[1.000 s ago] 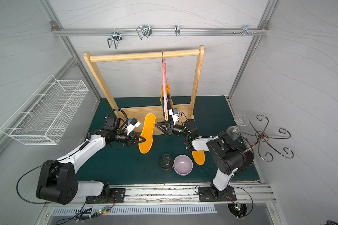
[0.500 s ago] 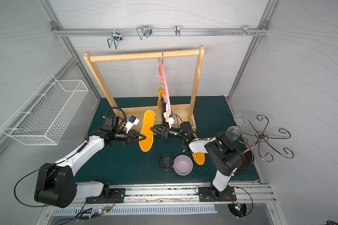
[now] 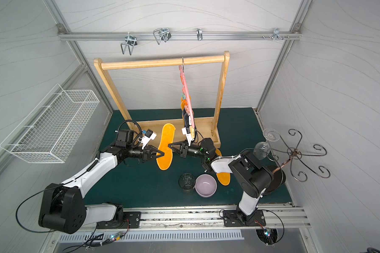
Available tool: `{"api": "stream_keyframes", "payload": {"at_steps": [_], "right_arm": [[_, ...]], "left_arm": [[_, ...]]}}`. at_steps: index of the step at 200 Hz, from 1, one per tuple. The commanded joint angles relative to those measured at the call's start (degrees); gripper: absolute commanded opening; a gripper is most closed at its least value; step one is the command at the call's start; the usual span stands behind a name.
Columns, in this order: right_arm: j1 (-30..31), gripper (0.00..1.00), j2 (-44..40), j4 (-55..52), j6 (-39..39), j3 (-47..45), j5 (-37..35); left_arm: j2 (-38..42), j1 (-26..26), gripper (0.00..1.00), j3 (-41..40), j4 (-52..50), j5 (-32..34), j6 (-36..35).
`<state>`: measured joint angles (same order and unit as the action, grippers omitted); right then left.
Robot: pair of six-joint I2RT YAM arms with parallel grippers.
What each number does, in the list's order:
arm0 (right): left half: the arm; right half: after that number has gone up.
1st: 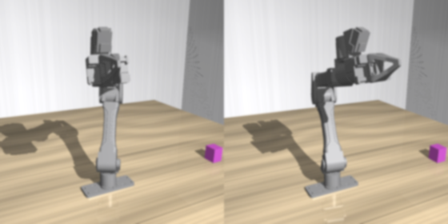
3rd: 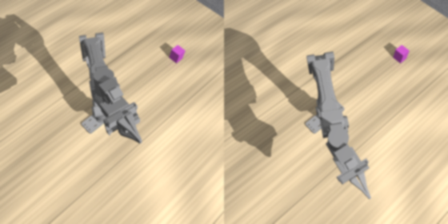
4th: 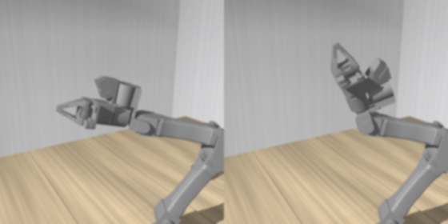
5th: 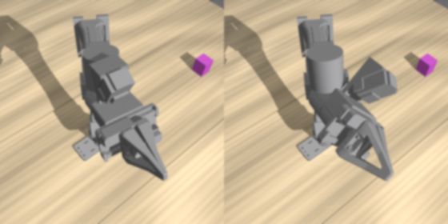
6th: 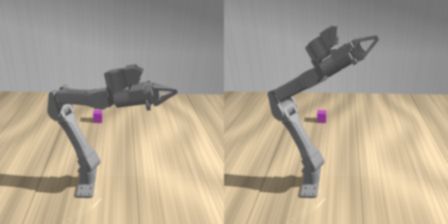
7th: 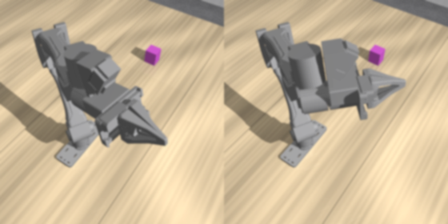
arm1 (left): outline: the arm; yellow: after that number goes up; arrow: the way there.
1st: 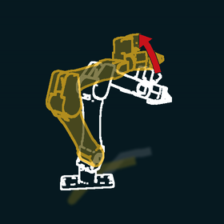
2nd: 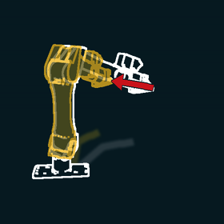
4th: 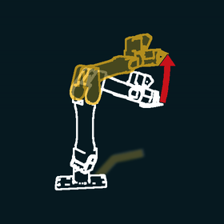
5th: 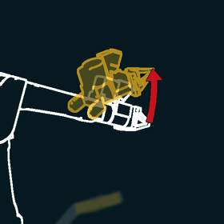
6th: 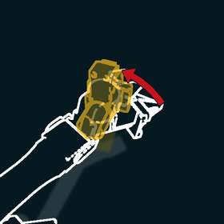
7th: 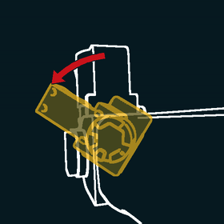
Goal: Take the shoe insoles off the hanger
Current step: Place the insole at the center of the board.
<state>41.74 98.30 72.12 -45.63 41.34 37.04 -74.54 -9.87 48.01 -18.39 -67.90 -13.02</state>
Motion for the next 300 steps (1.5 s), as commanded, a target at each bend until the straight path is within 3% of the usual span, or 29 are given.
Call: {"api": "stream_keyframes", "payload": {"at_steps": [1,55,82,97,115,131,143,155,181,227,300], "right_arm": [[-1.15,0.0,0.32,1.45,0.64,-1.1,1.11],[-5.75,0.0,-3.05,-3.19,3.85,-3.08,4.64],[-8.37,0.0,-7.26,-13.27,10.3,-4.43,6.88],[-8.69,0.0,-11.45,-23.56,17.72,-4.52,5.76],[-8.09,0.0,-17.43,-44.5,30.9,-1.75,1.68],[-6.46,0.0,-20.82,-64.66,45.64,3.29,-5.69],[-5.8,0.0,-21.89,-73.55,50.8,5.65,-10.67],[-6.18,0.0,-23.01,-77.36,51.97,6.05,-12.85],[-6.6,0.0,-24.78,-79.82,53.05,5.63,-13.72],[-6.53,0.0,-26.05,-90.18,54.69,7.61,-19.33],[-6.6,0.0,-25.17,-100.37,53.42,9.2,-24.8]], "left_arm": [[0.48,-0.07,0.04,0.53,1.94,0.03,-0.29],[0.35,0.37,0.25,1.11,-1.69,3.09,-3.68],[0.15,1.47,0.27,1.14,-2.9,5.09,-5.51],[-0.32,1.74,0.27,0.91,-2.97,6.36,-6.04],[-0.38,2.28,0.3,0.99,-4.43,7.95,-7.45],[-0.42,3.0,0.44,0.67,-5.75,8.86,-10.63],[-0.6,3.1,0.6,0.51,-6.19,10.43,-12.21],[-0.87,3.1,0.7,0.96,-6.86,12.49,-12.67],[-0.62,4.54,0.79,1.05,-6.54,18.55,-12.82],[-0.27,8.8,0.8,-2.09,-2.75,25.16,-12.14],[-0.3,12.51,0.81,-9.25,5.89,29.02,-12.67]]}}
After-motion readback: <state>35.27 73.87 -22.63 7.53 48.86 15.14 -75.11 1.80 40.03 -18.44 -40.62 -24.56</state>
